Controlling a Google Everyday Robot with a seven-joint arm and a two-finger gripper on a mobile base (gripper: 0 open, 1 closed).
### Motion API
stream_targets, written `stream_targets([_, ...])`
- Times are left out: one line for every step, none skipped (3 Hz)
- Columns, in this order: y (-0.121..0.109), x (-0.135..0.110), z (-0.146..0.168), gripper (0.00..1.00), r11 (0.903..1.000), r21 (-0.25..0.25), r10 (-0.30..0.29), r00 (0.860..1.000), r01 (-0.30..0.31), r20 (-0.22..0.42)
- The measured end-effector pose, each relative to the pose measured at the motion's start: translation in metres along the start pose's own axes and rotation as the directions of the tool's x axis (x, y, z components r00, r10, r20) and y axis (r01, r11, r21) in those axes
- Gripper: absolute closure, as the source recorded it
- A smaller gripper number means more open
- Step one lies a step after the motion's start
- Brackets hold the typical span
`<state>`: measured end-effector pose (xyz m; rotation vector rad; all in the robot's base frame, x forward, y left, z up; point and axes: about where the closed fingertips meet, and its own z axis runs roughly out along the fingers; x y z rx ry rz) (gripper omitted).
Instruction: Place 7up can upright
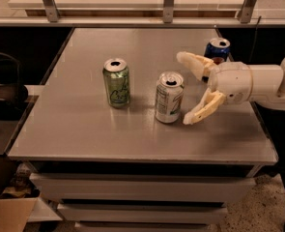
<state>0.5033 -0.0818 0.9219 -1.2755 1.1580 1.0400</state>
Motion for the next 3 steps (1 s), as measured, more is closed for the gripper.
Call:
stream_targets([-0.006, 0.001, -0.017, 0.0, 0.9999, 0.014, 0.002, 0.998, -0.001, -0.068])
stream_targets([-0.01, 0.005, -0.036, 0.0, 0.9995, 0.031, 0.005, 0.988, 0.0, -0.155])
stream_targets([-0.01, 0.012, -0.055, 0.0, 0.9989, 0.046, 0.019, 0.969, -0.008, -0.247])
